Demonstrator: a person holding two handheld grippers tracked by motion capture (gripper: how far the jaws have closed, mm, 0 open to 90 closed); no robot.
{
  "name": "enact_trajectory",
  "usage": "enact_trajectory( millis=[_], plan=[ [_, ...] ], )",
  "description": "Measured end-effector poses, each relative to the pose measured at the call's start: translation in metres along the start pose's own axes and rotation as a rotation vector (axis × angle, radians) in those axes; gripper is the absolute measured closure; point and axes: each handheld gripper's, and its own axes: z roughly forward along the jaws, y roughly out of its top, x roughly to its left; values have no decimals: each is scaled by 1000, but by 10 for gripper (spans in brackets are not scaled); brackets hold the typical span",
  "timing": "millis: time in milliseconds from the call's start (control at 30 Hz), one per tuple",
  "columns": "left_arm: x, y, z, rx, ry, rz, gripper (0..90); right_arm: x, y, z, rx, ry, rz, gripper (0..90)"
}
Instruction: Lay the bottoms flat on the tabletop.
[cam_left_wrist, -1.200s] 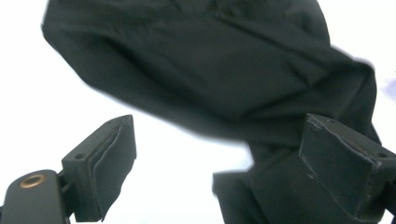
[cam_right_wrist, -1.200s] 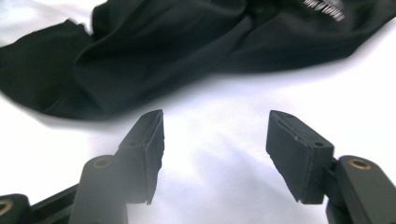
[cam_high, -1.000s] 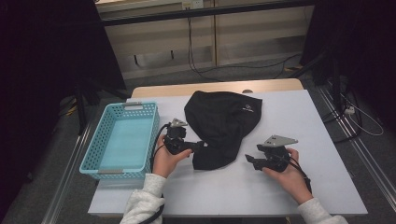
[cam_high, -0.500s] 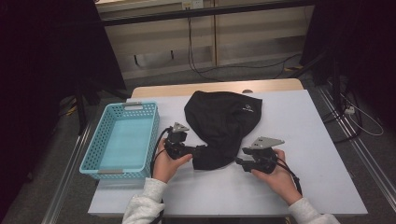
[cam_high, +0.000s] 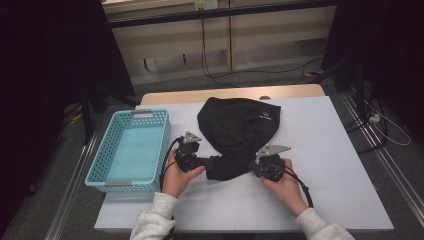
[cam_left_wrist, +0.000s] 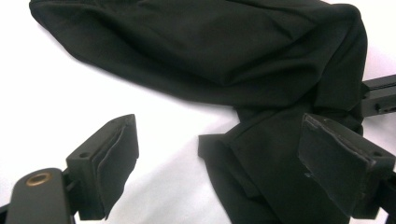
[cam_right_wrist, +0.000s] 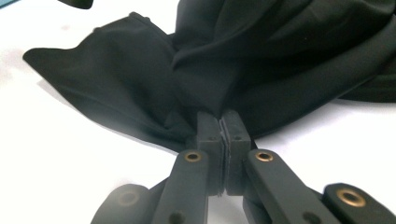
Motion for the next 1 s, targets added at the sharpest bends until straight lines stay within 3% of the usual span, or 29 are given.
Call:
enact_trajectory(
  millis=[233,333,367,400,500,533,1000],
  plan=[
    [0,1,0,-3,-8,2,133,-6,0,-15,-20,19,-23,889],
    [2,0,0,-4,-4,-2,134,-21,-4,-37,-41,12,-20,889],
    [2,0,1,-4,-2,-9,134,-21,-4,-37,-41,12,-20,889],
    [2,0,1,-1,-2,-12,137,-33,-9,-47,-48,-4,6,888],
    [2,0,2,0,-5,-5,137,-42,-13,-55,-57,5,9,888],
    [0,1,3,-3,-7,-4,139,-48,-16,-61,-44,-15,6,887],
    [-5,-1,11,13,-31,13,183,-53,-22,-65,-43,-39,14,884]
  ],
)
